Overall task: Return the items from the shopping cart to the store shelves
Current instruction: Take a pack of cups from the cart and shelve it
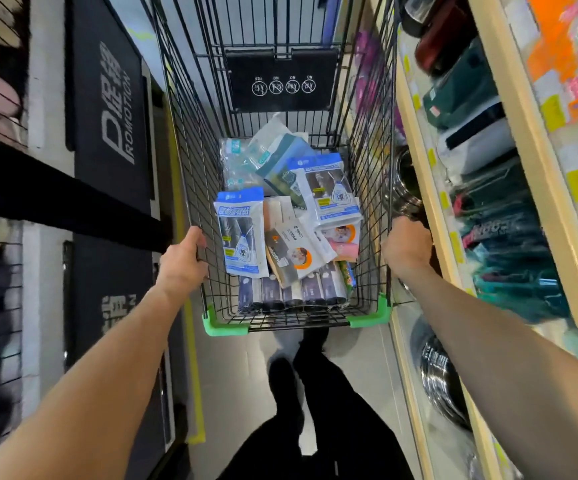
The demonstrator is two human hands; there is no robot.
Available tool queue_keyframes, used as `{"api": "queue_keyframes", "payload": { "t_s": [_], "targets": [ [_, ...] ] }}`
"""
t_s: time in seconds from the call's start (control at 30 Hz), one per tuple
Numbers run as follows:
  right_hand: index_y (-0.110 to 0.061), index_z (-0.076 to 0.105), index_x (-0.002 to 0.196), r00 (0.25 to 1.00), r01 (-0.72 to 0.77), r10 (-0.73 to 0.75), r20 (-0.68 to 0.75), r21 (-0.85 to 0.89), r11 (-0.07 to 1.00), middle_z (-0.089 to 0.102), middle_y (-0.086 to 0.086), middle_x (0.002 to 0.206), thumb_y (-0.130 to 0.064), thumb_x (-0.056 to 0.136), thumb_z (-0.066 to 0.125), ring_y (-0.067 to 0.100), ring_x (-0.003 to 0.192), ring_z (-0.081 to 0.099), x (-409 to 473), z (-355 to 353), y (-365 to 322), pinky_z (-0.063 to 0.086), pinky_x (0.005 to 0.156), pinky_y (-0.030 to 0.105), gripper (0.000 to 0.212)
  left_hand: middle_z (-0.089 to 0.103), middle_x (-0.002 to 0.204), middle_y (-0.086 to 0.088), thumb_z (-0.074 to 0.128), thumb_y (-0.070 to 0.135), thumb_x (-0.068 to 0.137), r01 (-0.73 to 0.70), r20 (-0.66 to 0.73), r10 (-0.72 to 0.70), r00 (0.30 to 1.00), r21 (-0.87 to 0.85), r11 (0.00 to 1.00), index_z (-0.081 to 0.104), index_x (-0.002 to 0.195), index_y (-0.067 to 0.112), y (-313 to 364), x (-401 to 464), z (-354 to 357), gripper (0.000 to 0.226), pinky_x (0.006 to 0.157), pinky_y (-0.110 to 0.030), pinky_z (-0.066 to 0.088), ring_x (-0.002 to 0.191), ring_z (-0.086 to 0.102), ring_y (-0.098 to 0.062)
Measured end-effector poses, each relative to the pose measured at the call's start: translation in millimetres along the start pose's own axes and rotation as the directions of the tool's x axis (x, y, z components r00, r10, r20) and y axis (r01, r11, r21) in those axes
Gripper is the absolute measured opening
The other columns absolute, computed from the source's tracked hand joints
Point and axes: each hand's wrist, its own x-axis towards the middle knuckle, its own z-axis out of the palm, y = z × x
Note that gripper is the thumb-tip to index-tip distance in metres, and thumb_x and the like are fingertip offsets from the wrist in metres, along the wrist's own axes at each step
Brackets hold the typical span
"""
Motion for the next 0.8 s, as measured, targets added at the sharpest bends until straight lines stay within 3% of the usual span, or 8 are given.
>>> {"api": "queue_keyframes", "payload": {
  "t_s": [0.1, 0.23, 0.37, 0.5, 0.6, 0.67, 0.7, 0.8],
  "targets": [
    [0.003, 0.067, 0.096, 1.000, -0.002, 0.002, 0.009, -0.019, 1.000, 0.071, 0.020, 0.099, -0.004, 0.089, 0.067, 0.037, 0.096, 0.068, -34, 16, 18, 0.053, 0.071, 0.035, 0.010, 0.065, 0.080, -0.012, 0.064, -0.001, 0.085, -0.005, 0.011, 0.005, 1.000, -0.008, 1.000, 0.040, 0.096, 0.026, -21, -31, 15, 0.038, 0.055, -0.034, 0.049, 0.070, 0.064, -0.028],
    [0.000, 0.067, 0.097, 1.000, 0.015, -0.014, 0.017, -0.024, 1.000, 0.072, 0.019, 0.096, -0.011, 0.088, 0.070, 0.036, 0.094, 0.069, -78, 38, 44, 0.053, 0.069, 0.034, 0.015, 0.066, 0.078, -0.011, 0.063, -0.001, 0.085, -0.003, 0.000, 0.003, 1.000, 0.010, 1.000, 0.039, 0.095, 0.028, -42, -75, 36, 0.039, 0.058, -0.036, 0.050, 0.071, 0.064, -0.030],
    [-0.007, 0.059, 0.076, 1.000, 0.013, -0.013, 0.009, 0.012, 1.000, 0.060, 0.011, 0.073, -0.009, 0.087, 0.071, 0.028, 0.074, 0.063, -126, 56, 75, 0.040, 0.059, 0.027, 0.017, 0.064, 0.076, -0.011, 0.063, -0.002, 0.083, 0.006, 0.006, -0.006, 1.000, 0.010, 1.000, 0.038, 0.093, 0.028, -63, -124, 60, 0.040, 0.058, -0.037, 0.049, 0.070, 0.062, -0.032],
    [-0.006, 0.063, 0.081, 0.998, 0.066, -0.066, -0.004, 0.046, 0.997, 0.068, 0.013, 0.080, -0.016, 0.087, 0.073, 0.031, 0.080, 0.066, -155, 76, 110, 0.041, 0.060, 0.028, 0.015, 0.064, 0.077, -0.010, 0.064, 0.000, 0.084, 0.022, 0.009, -0.023, 1.000, 0.044, 0.999, 0.039, 0.095, 0.027, -73, -172, 80, 0.038, 0.058, -0.035, 0.048, 0.069, 0.062, -0.029],
    [-0.010, 0.059, 0.073, 0.997, 0.076, -0.076, -0.001, 0.065, 0.995, 0.069, 0.013, 0.080, -0.018, 0.080, 0.082, 0.032, 0.078, 0.067, -174, 82, 135, 0.043, 0.057, 0.029, 0.025, 0.063, 0.083, -0.004, 0.070, 0.008, 0.088, 0.006, 0.196, -0.039, 0.980, 0.169, 0.986, 0.043, 0.104, 0.023, -67, -201, 78, 0.035, 0.062, -0.037, 0.060, 0.070, 0.069, -0.025],
    [-0.008, 0.065, 0.086, 0.992, 0.091, -0.092, -0.089, -0.022, 0.996, 0.065, 0.010, 0.091, -0.021, 0.075, 0.085, 0.030, 0.083, 0.065, -188, 87, 145, 0.047, 0.059, 0.033, 0.026, 0.067, 0.078, -0.001, 0.068, 0.019, 0.093, -0.014, 0.376, -0.110, 0.920, 0.312, 0.950, 0.052, 0.107, 0.013, -50, -204, 69, 0.023, 0.065, -0.033, 0.062, 0.063, 0.072, -0.018],
    [-0.008, 0.065, 0.096, 0.984, 0.112, -0.122, -0.128, -0.086, 0.990, 0.061, 0.009, 0.099, -0.024, 0.072, 0.086, 0.029, 0.089, 0.062, -192, 90, 149, 0.051, 0.064, 0.037, 0.036, 0.072, 0.077, -0.006, 0.065, 0.025, 0.096, -0.010, 0.396, -0.130, 0.909, 0.332, 0.943, 0.057, 0.104, 0.008, -39, -198, 66, 0.020, 0.068, -0.032, 0.062, 0.060, 0.072, -0.015],
    [-0.008, 0.051, 0.116, 0.906, 0.304, -0.353, -0.236, -0.219, 0.927, 0.051, 0.011, 0.108, -0.020, 0.074, 0.083, 0.027, 0.095, 0.053, -187, 98, 155, 0.050, 0.077, 0.040, 0.054, 0.075, 0.073, -0.009, 0.054, 0.035, 0.101, 0.054, 0.279, -0.086, 0.956, 0.119, 0.991, 0.062, 0.094, 0.006, -5, -159, 66, 0.030, 0.080, -0.033, 0.060, 0.061, 0.072, -0.013]
  ]
}}
